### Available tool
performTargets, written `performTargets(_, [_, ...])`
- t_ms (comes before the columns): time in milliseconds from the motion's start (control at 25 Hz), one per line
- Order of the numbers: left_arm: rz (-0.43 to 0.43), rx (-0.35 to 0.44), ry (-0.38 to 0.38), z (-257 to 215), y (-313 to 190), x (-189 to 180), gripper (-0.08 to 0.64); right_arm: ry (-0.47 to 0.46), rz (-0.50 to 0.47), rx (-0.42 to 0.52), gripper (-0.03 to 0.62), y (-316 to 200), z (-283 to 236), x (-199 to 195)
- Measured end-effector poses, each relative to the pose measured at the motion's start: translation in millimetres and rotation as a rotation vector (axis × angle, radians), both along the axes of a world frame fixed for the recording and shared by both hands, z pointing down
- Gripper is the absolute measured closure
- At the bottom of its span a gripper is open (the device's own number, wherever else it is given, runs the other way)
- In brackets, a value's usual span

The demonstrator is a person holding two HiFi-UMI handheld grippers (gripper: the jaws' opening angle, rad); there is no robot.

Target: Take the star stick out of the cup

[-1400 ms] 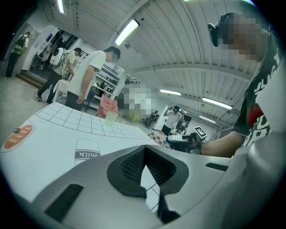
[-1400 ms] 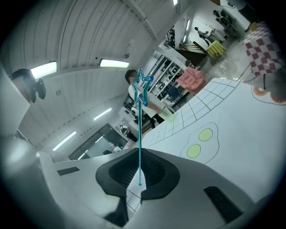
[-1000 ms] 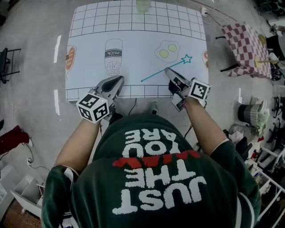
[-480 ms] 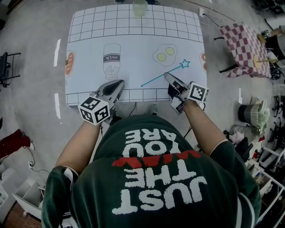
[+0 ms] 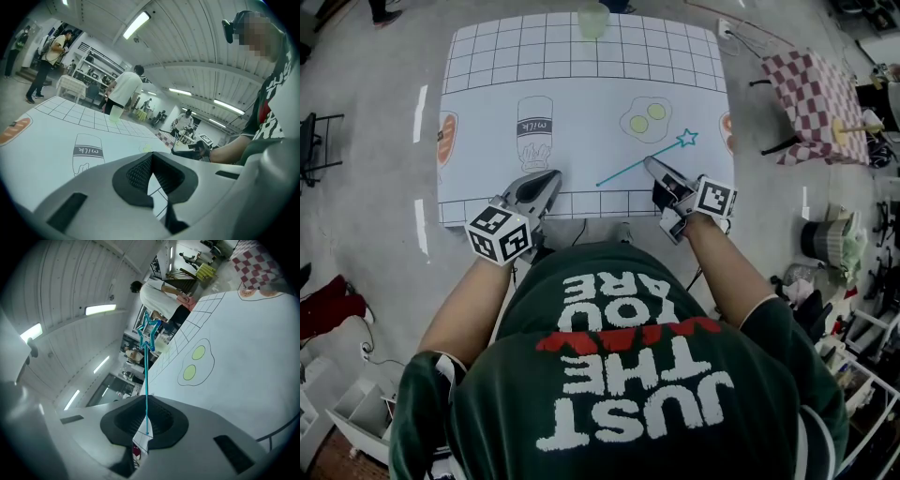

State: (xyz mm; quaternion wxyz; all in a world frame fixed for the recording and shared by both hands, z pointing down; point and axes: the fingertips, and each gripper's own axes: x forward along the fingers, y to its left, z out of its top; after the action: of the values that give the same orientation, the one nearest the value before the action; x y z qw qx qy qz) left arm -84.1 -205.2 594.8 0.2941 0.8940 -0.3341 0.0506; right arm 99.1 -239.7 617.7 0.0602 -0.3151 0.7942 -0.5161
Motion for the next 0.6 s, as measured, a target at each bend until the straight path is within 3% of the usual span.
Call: performTargets(600, [-0.006, 0.001, 0.000, -1.2, 1.1, -2.1, 0.563, -0.007, 0.001, 0.005, 0.551, -1.1, -2.7, 0.5])
